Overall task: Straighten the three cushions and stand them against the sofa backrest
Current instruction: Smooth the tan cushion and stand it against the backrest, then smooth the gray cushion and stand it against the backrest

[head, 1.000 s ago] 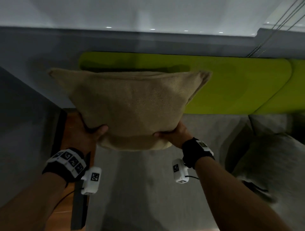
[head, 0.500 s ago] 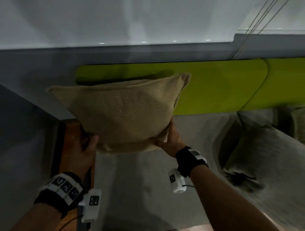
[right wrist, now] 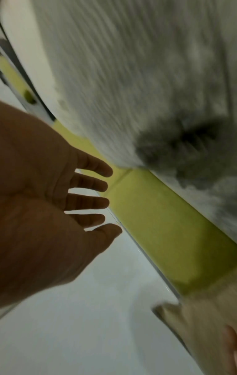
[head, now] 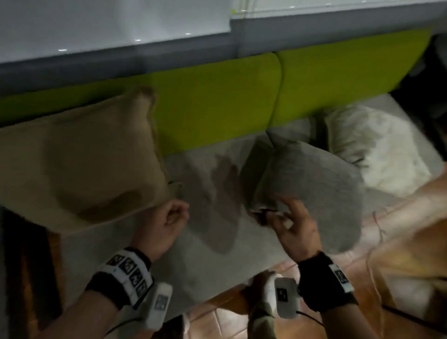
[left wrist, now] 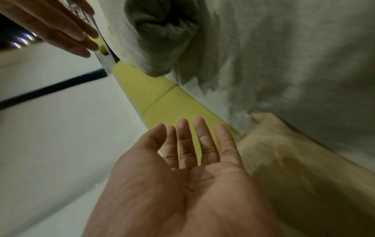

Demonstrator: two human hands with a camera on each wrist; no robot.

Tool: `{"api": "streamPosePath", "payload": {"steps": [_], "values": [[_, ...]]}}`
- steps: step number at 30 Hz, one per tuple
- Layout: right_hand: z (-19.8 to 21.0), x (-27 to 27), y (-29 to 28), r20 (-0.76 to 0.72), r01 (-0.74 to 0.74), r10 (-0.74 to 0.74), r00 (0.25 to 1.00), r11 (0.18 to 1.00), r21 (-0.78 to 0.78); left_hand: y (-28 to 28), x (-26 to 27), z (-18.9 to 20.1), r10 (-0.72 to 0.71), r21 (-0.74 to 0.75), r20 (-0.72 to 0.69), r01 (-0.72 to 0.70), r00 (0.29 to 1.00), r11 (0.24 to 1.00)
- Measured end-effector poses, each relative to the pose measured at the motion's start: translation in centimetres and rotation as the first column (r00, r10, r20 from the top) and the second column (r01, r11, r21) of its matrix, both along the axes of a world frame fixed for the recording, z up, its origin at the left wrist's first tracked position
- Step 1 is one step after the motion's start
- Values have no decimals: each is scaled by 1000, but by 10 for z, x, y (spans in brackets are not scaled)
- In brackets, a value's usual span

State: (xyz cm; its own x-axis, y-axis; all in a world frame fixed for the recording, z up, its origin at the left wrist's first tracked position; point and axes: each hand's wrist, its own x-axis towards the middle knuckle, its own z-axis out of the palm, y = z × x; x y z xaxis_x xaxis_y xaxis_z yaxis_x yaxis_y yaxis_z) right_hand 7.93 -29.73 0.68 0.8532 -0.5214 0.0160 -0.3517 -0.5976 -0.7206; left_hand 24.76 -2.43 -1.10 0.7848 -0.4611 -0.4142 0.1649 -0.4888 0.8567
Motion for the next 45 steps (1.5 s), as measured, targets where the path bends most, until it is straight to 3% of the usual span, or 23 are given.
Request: {"api": "streamPosePath", "payload": {"steps": [6,9,13,15,17,19,20,23,26,28,31,34,38,45], "values": [[-14,-96,-162,30,340,-340,940,925,-169,-181,-35,3,-132,25,28,131,991,991],[-32,-119,-224,-83,415,-431,899,897,-154,-247,-42,-4,-130,147,20,126,991,981],[-50,-127,-262,-254,522,-488,835,848,89,-314,-40,-12,-74,299,-42,83,996,951],[-65,-131,-271,-390,585,-467,794,762,278,-335,-38,-22,-27,339,-134,72,991,938],[-76,-133,-274,-505,592,-344,792,635,496,-348,-41,-26,-14,358,-234,100,972,928],[-80,-131,-277,-505,553,-249,826,526,646,-357,-49,-27,24,352,-256,70,966,933],[-77,-127,-279,-489,532,-229,841,512,674,-359,-53,-26,54,343,-240,32,969,939],[-69,-111,-284,-478,521,-228,848,525,674,-357,-66,-15,130,287,-205,-67,970,956],[-55,-92,-294,-511,492,-194,837,677,548,-344,-79,-10,259,250,-233,-200,937,947],[-47,-76,-300,-476,408,-140,868,747,525,-326,-89,-14,351,233,-229,-299,908,926],[-34,-48,-304,-384,249,-16,923,785,567,-290,-107,-26,459,208,-185,-422,869,882],[-33,-20,-301,-369,160,79,926,802,575,-264,-118,-39,523,131,-148,-507,840,852],[-47,5,-290,-428,168,126,895,794,584,-249,-101,-52,509,85,-147,-502,848,861],[-46,-1,-285,-440,219,67,895,795,565,-214,-86,-63,360,217,-151,-324,921,921]]}}
